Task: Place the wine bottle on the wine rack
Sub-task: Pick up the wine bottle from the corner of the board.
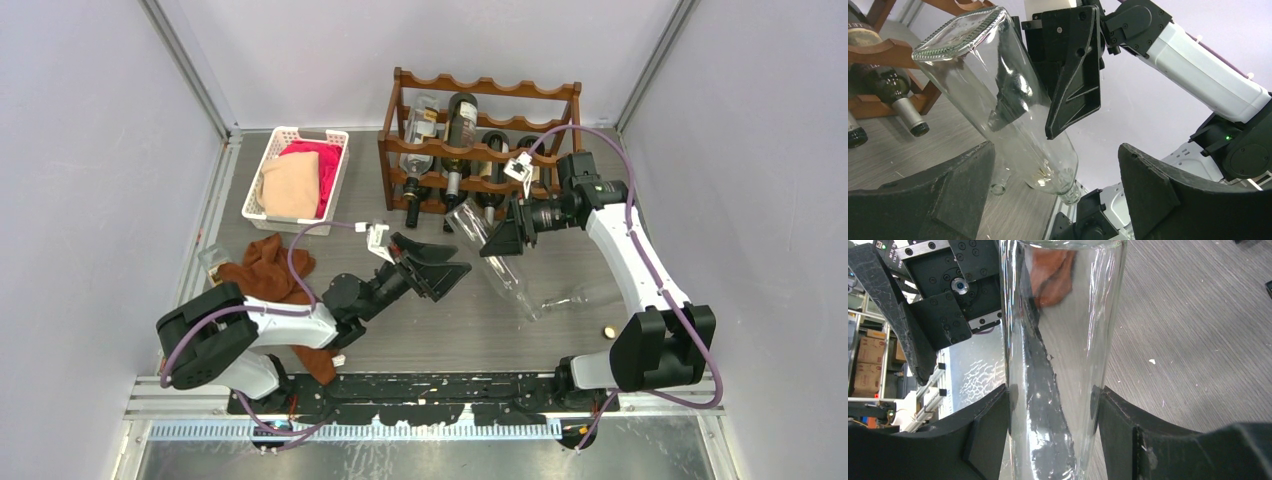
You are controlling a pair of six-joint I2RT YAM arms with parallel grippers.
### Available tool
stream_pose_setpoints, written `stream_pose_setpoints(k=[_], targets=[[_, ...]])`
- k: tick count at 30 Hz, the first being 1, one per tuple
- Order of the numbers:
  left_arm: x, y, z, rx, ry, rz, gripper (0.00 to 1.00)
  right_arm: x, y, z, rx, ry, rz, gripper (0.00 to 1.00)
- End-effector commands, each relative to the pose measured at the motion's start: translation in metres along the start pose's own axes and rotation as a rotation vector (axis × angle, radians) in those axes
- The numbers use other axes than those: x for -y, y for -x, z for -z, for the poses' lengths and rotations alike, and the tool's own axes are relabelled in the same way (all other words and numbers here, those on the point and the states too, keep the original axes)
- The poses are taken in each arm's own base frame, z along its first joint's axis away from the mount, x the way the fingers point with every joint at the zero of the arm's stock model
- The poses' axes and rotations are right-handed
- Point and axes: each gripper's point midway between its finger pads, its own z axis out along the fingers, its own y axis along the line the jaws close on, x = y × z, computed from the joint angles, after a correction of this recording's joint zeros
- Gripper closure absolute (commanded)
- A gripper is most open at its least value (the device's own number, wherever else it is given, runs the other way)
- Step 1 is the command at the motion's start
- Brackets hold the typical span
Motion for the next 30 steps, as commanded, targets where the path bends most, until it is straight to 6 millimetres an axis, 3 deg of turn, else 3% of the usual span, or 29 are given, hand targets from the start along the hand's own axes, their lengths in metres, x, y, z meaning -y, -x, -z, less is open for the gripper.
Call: stream_pose_setpoints(k=[1, 7, 14, 24, 30], targets=[[0.028, 0.023, 0.004, 0.066, -0.097, -0.051, 0.08, -0.029, 0.017, 0.005, 0.044, 0.048, 0.099, 0.99], [0.035, 0.032, 0.009, 0.089, -0.111, -0.081, 0.08, -0.036, 0.018, 0.001, 0.036, 0.061, 0.11, 0.99], [0.033, 0.029, 0.005, 0.082, -0.109, -0.072, 0.08, -0.046, 0.026, -0.003, 0.045, 0.07, 0.135, 0.99], [0.001, 0.031, 0.011, 0.128, 0.027, -0.058, 0.09, -0.067, 0.029, -0.001, 0.06, 0.118, 0.176, 0.99], [0.002, 0.037, -0.002, 0.163, 0.036, -0.021, 0.09, -0.081, 0.025, -0.002, 0.059, 0.168, 0.199, 0.99]])
